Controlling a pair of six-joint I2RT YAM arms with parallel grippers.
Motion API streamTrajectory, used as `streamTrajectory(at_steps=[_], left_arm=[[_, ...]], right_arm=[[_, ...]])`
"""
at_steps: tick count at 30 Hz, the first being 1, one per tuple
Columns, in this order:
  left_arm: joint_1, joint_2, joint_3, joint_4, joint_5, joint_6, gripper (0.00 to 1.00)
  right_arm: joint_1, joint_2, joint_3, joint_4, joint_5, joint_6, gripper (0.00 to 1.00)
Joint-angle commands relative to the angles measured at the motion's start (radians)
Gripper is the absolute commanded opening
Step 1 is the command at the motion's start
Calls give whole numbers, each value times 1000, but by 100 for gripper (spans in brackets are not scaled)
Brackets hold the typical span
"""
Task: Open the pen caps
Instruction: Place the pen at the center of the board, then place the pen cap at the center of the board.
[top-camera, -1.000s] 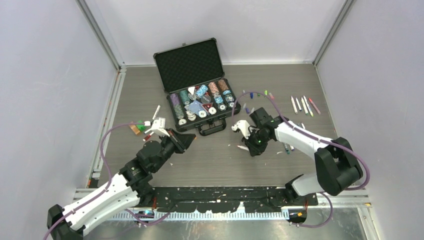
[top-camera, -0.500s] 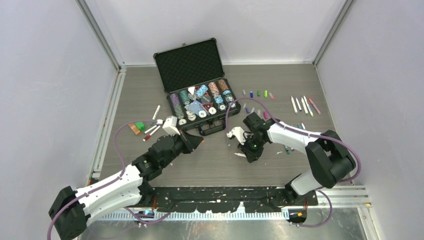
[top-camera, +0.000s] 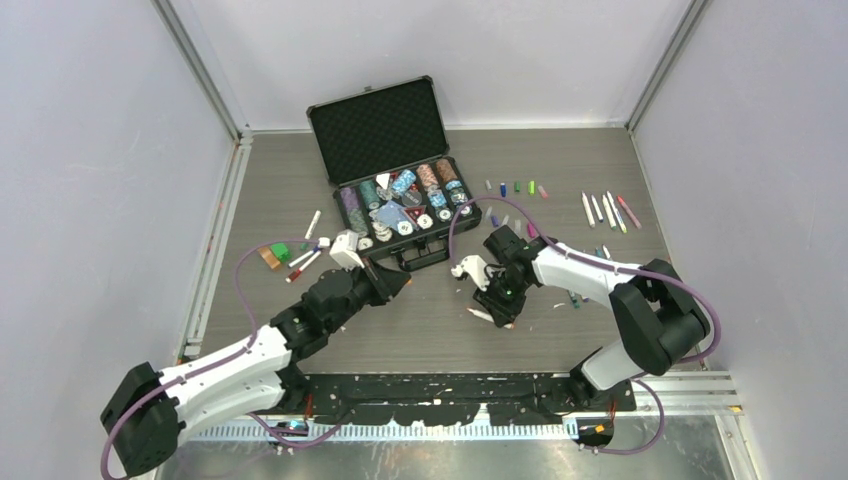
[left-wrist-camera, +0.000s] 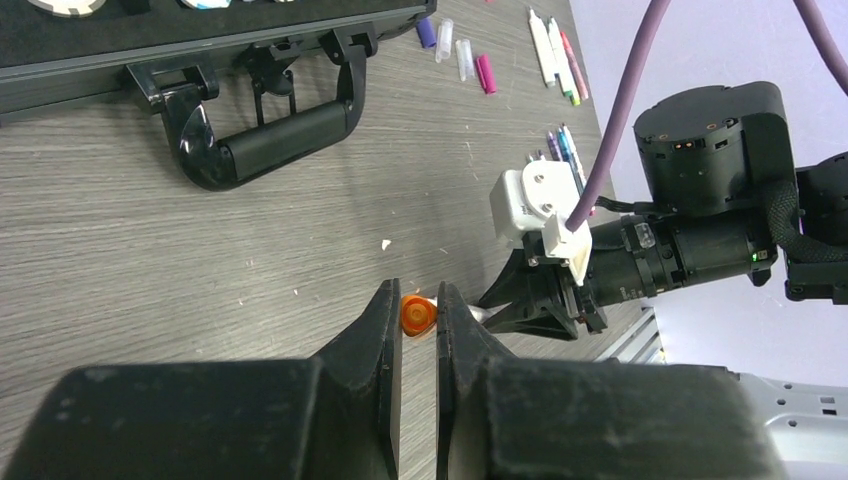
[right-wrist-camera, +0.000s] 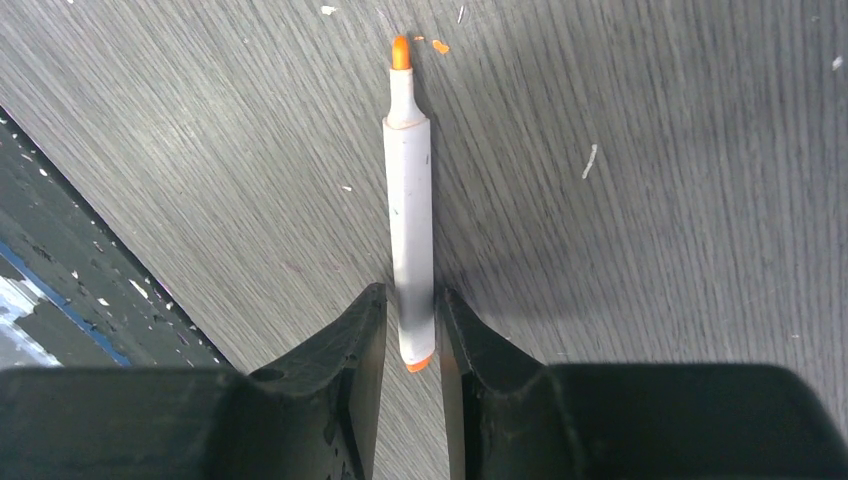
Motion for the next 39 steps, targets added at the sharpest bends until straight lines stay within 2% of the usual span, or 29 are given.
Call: streamTrajectory(at_steps=[1, 9, 15, 22, 26, 32, 39], left_arm=[[3, 20, 4, 65, 12, -9, 0], [3, 108, 40, 88, 50, -11, 0], [3, 263, 137, 65, 105, -4, 0], [3, 530, 379, -45, 182, 36, 0], [2, 716, 585, -243, 173, 99, 0], [-4, 961, 853, -463, 158, 206, 1], [-22, 1109, 1000, -485, 135, 235, 4]], right_arm=[[5, -8, 19, -15, 12, -1, 31], [-17, -74, 56, -40, -9, 10, 36], [-116, -220, 75, -140, -152, -74, 40], [-306, -327, 81, -246, -148, -128, 40], [-373, -386, 42, -206, -36, -130, 41], [-415, -397, 36, -201, -1, -131, 41], [-423, -391, 33, -202, -6, -133, 41]])
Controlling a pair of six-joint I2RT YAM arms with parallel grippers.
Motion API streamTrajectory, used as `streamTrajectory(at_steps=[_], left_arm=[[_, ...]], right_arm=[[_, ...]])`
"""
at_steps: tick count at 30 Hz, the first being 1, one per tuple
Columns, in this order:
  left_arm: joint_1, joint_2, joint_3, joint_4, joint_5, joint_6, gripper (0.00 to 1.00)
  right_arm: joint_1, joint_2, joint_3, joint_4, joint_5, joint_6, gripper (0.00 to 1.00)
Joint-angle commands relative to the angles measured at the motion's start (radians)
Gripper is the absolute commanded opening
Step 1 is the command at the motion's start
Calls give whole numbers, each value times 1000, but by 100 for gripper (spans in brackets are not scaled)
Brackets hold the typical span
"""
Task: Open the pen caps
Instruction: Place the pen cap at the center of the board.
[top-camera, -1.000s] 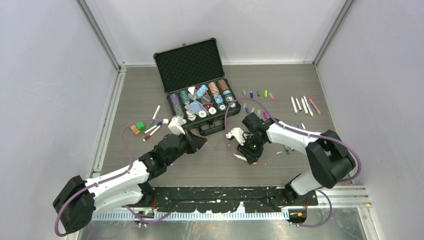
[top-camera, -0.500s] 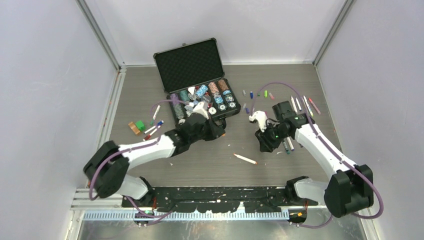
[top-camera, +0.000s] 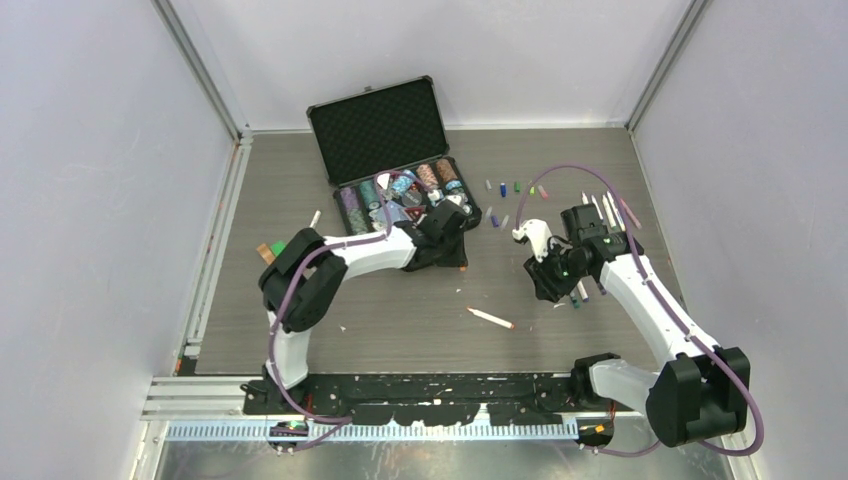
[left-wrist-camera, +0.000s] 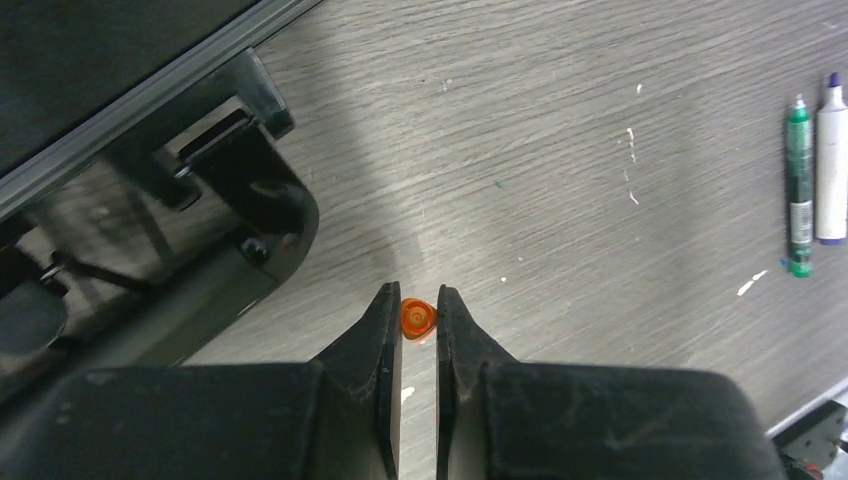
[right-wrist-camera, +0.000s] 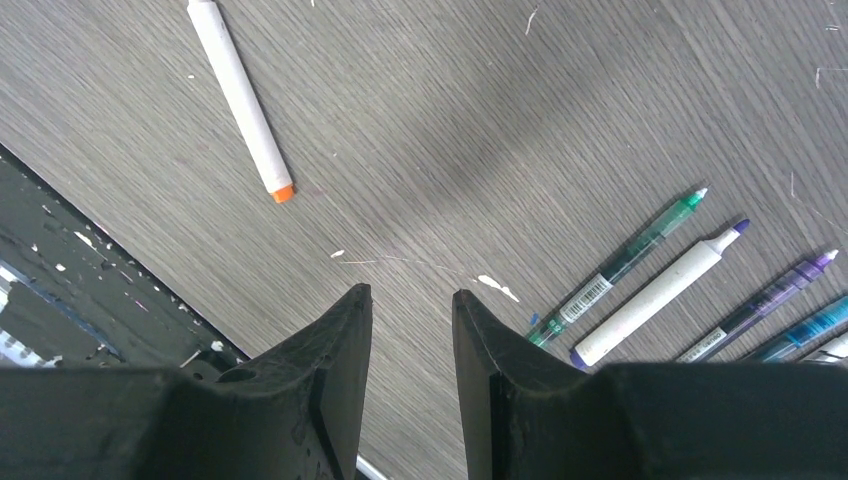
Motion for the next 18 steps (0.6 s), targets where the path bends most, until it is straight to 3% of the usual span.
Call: streamTrajectory(at_steps=[1, 8, 18], left_arm=[[-20, 48, 96, -56, -32, 46, 4], [-29, 129, 177, -55, -84, 55, 6], [-29, 228, 306, -104, -145, 88, 23]], right_arm=[[-6, -13, -2, 6, 5, -13, 41], [-12, -18, -4, 3, -5, -13, 41], [-14, -8, -5, -3, -18, -19, 41]])
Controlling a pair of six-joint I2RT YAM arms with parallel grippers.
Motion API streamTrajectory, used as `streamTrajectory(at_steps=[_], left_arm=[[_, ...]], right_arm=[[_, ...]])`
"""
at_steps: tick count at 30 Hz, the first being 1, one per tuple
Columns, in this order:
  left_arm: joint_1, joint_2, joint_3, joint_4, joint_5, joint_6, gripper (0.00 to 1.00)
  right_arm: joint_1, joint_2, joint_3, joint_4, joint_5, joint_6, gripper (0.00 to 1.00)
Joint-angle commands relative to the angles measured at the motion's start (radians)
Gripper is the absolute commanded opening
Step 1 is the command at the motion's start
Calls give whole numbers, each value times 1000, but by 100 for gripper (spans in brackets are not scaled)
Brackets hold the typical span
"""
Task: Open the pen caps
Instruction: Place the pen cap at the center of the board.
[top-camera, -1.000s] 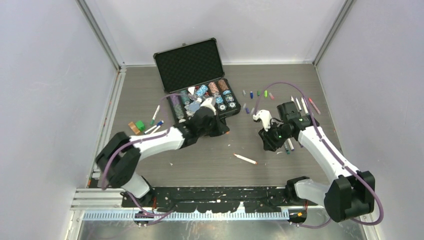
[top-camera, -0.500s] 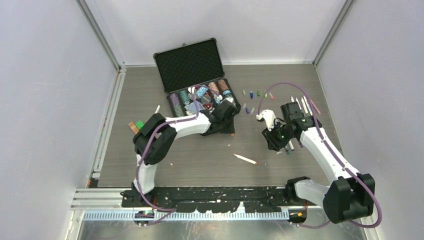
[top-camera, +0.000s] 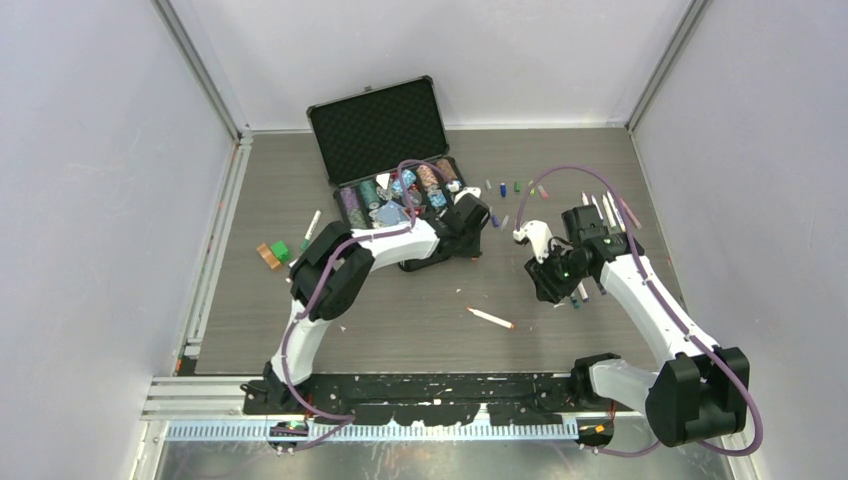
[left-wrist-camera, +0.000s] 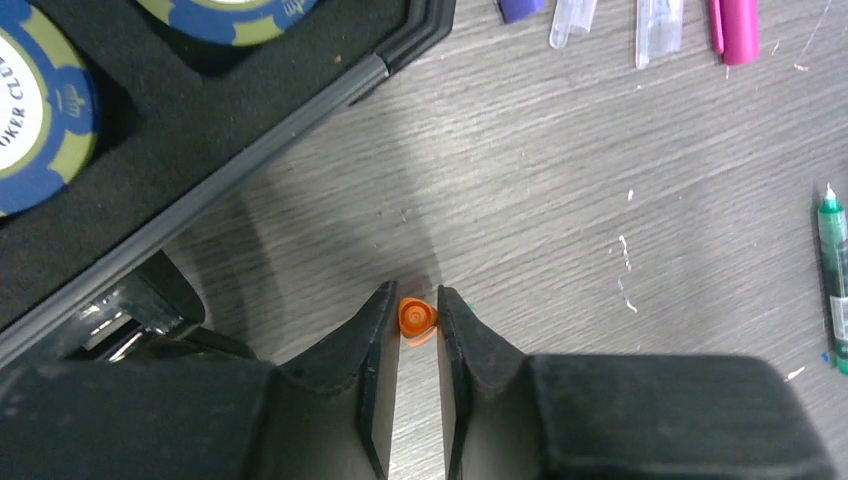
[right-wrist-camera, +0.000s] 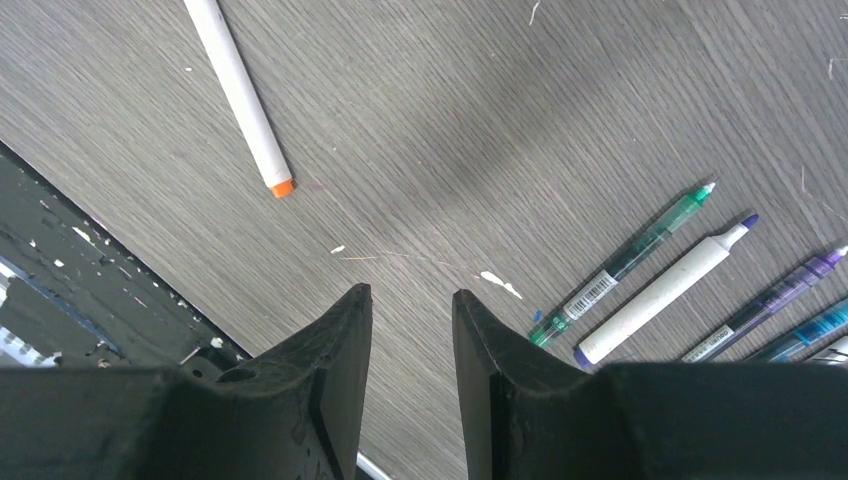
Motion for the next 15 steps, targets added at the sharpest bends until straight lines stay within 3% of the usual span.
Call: streamTrajectory(at_steps=[1, 6, 15], left_arm=[[-2, 22, 63, -42, -49, 31, 25], [-2, 16, 89, -63, -77, 57, 38], [-3, -56, 98, -78, -23, 90, 39]], right_arm=[[-4, -8, 3, -2, -18, -12, 41], [-6, -7, 2, -3, -22, -12, 41], [-8, -10, 3, -5, -27, -12, 41]])
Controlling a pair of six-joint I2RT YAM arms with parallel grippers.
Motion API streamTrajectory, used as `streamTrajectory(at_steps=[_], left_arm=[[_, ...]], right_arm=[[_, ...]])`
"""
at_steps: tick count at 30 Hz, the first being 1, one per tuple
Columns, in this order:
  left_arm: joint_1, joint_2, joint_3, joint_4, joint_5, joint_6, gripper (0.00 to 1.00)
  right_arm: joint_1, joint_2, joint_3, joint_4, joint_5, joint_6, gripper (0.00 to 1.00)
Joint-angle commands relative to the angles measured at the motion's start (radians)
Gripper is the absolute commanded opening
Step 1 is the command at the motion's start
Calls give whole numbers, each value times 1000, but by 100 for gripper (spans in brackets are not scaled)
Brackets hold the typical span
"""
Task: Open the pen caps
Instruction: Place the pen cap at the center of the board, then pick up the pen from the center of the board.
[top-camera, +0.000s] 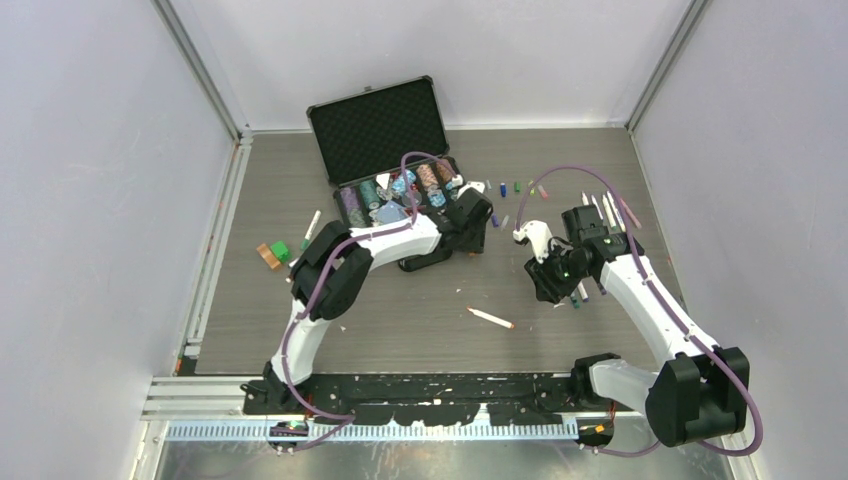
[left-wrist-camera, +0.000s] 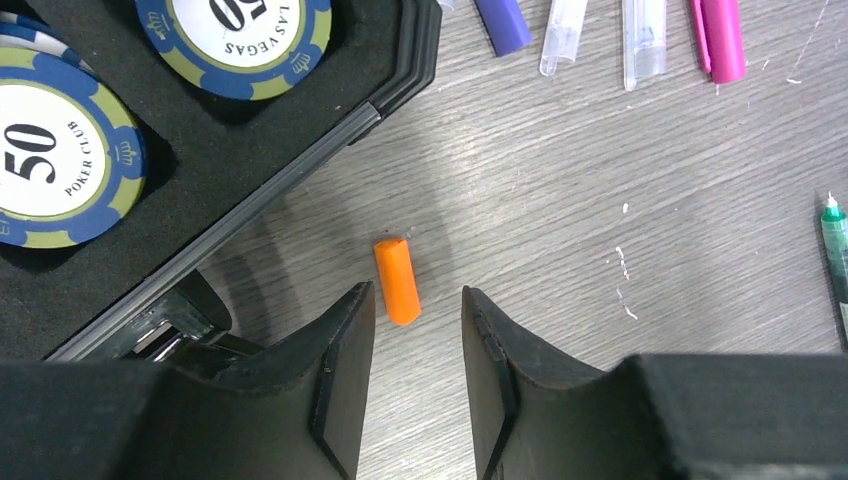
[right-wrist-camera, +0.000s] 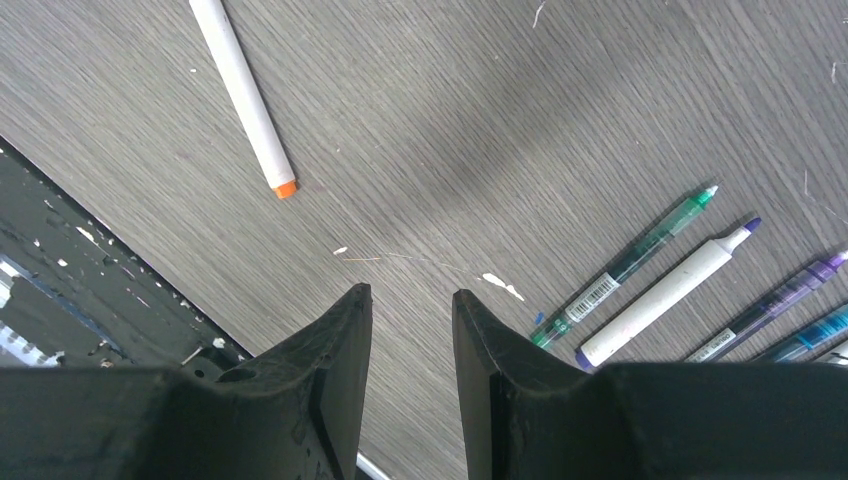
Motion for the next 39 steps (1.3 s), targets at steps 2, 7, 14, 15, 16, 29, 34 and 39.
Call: streamTrajectory(at_steps=[2, 7, 14, 15, 16, 29, 34, 39], left_arm=[[-3, -118, -15, -3, 27, 47, 39], [-3, -291, -184, 88, 41, 86, 39], [-2, -594, -491, 182, -12, 148, 40], [-2, -635, -523, 182, -34, 158, 43], [-1, -673, -560, 179, -62, 162, 47], [381, -1126, -904, 101, 110, 42, 81], [560, -1139, -840, -71, 164, 219, 82], [565, -1107, -786, -109, 94, 464, 83]], right_arm=[[-9, -10, 5, -7, -24, -10, 41], [-10, -11, 6, -10, -30, -14, 41], [-12, -10, 7, -12, -35, -18, 41], [-11, -9, 8, -13, -35, -18, 41], [-11, -8, 8, -14, -36, -18, 41], [-12, 9, 10, -23, -44, -25, 41], [-11, 12, 10, -25, -53, -29, 41], [-10, 24, 14, -34, -59, -38, 40]])
